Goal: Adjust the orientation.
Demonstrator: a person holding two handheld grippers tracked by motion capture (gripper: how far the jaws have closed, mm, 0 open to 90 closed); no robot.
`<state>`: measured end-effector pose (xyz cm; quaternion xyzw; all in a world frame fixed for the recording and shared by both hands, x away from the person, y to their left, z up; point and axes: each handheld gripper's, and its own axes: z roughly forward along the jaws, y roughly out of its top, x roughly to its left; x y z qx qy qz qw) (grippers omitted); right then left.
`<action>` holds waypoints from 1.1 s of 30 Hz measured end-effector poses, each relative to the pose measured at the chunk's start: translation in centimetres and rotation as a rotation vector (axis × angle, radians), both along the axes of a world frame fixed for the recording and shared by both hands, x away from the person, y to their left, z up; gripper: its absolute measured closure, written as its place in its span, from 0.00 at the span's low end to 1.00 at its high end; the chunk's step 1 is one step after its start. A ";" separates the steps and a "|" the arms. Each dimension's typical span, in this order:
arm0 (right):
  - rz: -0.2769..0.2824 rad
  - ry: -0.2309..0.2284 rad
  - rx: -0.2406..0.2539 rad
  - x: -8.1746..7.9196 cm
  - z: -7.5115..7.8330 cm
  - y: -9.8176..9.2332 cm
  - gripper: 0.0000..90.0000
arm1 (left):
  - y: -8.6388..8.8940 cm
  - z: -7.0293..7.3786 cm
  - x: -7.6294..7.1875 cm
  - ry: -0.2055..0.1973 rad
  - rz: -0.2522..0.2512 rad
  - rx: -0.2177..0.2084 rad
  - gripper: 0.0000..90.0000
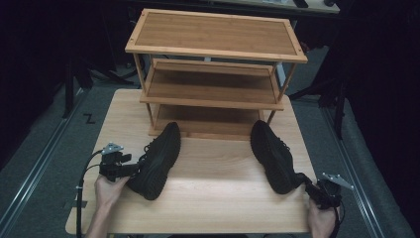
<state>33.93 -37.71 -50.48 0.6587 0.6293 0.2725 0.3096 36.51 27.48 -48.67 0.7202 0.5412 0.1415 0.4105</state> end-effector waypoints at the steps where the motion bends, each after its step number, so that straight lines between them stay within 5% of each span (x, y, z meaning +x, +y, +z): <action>1: 0.000 0.000 -0.001 0.0 0.0 0.0 0.62 | -0.2 0.1 0.0 0.001 -0.006 0.009 0.32; 33: 0.001 0.000 -0.001 0.0 0.0 0.0 0.61 | -3.3 2.0 0.1 -0.042 -0.084 0.009 0.32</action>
